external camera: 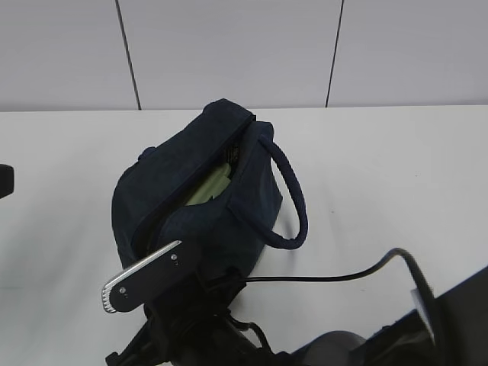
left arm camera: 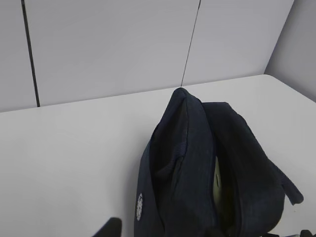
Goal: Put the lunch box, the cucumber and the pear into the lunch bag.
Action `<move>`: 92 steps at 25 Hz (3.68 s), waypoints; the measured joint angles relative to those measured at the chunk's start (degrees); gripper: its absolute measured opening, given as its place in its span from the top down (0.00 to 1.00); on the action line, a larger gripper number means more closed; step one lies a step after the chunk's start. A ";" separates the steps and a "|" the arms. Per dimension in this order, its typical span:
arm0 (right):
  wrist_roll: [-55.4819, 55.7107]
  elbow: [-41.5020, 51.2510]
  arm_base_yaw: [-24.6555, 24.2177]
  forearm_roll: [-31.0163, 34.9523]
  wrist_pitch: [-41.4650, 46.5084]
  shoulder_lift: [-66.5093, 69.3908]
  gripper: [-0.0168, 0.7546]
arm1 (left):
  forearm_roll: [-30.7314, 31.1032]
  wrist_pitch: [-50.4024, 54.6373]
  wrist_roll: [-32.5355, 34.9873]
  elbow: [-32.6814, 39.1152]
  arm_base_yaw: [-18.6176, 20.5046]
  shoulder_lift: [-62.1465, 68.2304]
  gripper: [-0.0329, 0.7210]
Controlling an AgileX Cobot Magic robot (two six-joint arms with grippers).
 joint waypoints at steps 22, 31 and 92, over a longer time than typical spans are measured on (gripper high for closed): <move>-11.68 0.00 0.00 7.92 7.57 -6.13 0.98 | 0.00 -0.28 0.00 0.00 0.00 0.00 0.56; -14.93 0.00 0.00 8.36 14.77 -10.07 0.98 | 0.05 -0.29 0.00 0.00 0.00 0.00 0.57; -32.47 -3.14 0.00 21.46 12.46 -22.20 0.98 | -30.51 17.23 57.68 -2.86 10.21 40.08 0.58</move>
